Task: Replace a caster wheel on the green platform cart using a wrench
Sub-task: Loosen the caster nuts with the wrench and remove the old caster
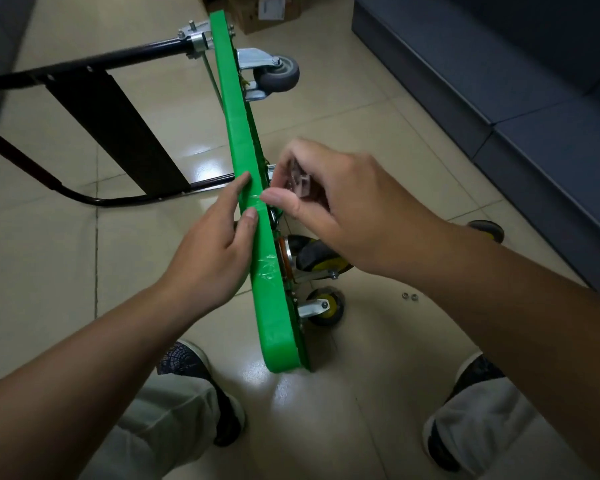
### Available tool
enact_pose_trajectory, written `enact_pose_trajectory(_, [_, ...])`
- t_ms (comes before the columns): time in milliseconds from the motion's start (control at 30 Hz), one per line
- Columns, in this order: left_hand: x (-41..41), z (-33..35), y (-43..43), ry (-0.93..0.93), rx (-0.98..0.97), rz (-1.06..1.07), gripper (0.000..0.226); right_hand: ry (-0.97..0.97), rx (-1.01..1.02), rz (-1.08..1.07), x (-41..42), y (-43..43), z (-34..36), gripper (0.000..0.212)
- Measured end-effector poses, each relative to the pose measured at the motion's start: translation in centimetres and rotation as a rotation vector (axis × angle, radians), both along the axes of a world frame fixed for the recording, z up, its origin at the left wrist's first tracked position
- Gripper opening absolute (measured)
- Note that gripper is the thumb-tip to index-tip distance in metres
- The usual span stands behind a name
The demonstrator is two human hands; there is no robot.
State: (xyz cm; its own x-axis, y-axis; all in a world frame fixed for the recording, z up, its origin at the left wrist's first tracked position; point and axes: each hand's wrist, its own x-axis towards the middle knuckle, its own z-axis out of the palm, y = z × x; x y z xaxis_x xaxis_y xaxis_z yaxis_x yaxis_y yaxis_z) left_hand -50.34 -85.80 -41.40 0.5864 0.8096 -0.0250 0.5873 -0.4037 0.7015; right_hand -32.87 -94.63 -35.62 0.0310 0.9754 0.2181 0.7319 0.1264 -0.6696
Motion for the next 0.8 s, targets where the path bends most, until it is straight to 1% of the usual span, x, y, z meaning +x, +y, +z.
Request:
enact_pose_trajectory(100, [-0.1, 0.2, 0.2, 0.012, -0.029, -0.01, 0.052, -0.075, 0.021, 0.036, -1.5, -0.4, 0.0, 0.022])
enact_pose_trajectory(167, [-0.2, 0.4, 0.2, 0.025, -0.046, -0.018, 0.059, -0.123, 0.062, 0.057, -2.7, -0.9, -0.2, 0.015])
enact_pose_trajectory(233, [-0.4, 0.5, 0.2, 0.019, -0.038, -0.012, 0.063, -0.177, 0.082, 0.052, -3.6, -1.4, -0.5, 0.014])
enact_pose_trajectory(333, [-0.5, 0.3, 0.4, 0.004, -0.027, -0.009, 0.059, -0.235, 0.089, -0.012, -4.8, -2.4, -1.4, 0.022])
enact_pose_trajectory(400, [-0.4, 0.0, 0.5, -0.015, -0.045, 0.021, 0.054, -0.274, 0.1, -0.059, -5.5, -2.9, -2.4, 0.019])
enact_pose_trajectory(433, [-0.3, -0.1, 0.6, -0.021, -0.047, 0.037, 0.051, -0.254, 0.09, -0.091, -5.7, -3.0, -2.8, 0.016])
enact_pose_trajectory(500, [-0.2, -0.3, 0.6, -0.022, -0.038, 0.037, 0.05, -0.117, -0.031, -0.172, -5.5, -3.0, -3.2, 0.017])
enact_pose_trajectory(567, [-0.3, -0.3, 0.6, -0.029, -0.039, 0.033, 0.05, 0.072, -0.166, -0.224, -5.0, -3.1, -3.3, 0.01])
enact_pose_trajectory(600, [-0.3, -0.3, 0.6, -0.034, -0.04, 0.035, 0.05, 0.149, -0.196, -0.249, -4.7, -3.2, -3.2, 0.003])
enact_pose_trajectory(633, [-0.4, -0.3, 0.6, -0.038, -0.041, 0.036, 0.05, 0.205, -0.22, -0.275, -4.4, -3.4, -3.1, 0.006])
enact_pose_trajectory(667, [-0.4, -0.3, 0.6, -0.043, -0.043, 0.037, 0.05, 0.272, -0.253, -0.297, -4.1, -3.5, -3.0, 0.018])
enact_pose_trajectory(733, [-0.4, -0.3, 0.6, -0.061, -0.059, 0.042, 0.05, 0.466, -0.347, -0.312, -3.1, -3.9, -2.6, 0.045])
enact_pose_trajectory(767, [-0.4, -0.3, 0.6, -0.069, -0.065, 0.042, 0.05, 0.563, -0.397, -0.319, -2.4, -4.3, -2.3, 0.052])
enact_pose_trajectory(800, [-0.5, -0.3, 0.6, -0.072, -0.067, 0.041, 0.049, 0.648, -0.434, -0.326, -1.4, -4.7, -1.9, 0.055])
